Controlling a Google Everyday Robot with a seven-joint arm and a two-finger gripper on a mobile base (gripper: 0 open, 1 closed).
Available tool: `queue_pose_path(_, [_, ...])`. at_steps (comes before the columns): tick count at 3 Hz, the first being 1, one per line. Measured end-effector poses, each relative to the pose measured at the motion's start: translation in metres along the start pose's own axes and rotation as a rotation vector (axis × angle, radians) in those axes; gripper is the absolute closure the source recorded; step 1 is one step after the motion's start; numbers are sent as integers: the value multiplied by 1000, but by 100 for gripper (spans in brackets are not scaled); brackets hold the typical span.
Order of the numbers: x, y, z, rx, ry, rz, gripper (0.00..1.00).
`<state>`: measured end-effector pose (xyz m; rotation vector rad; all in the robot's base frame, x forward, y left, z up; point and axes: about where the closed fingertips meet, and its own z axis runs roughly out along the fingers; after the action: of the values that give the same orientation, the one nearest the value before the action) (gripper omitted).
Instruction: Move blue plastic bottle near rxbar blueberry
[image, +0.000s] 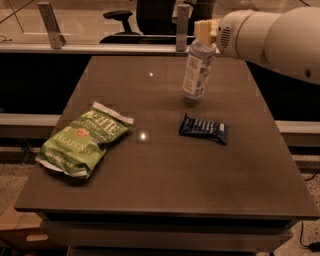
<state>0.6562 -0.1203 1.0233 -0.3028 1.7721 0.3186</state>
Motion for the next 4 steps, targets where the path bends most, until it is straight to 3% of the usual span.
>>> queue_pose_path(2, [33,-11,-31,69,33,44,100])
queue_pose_path(4, [40,-14,-38,86,71,54,100])
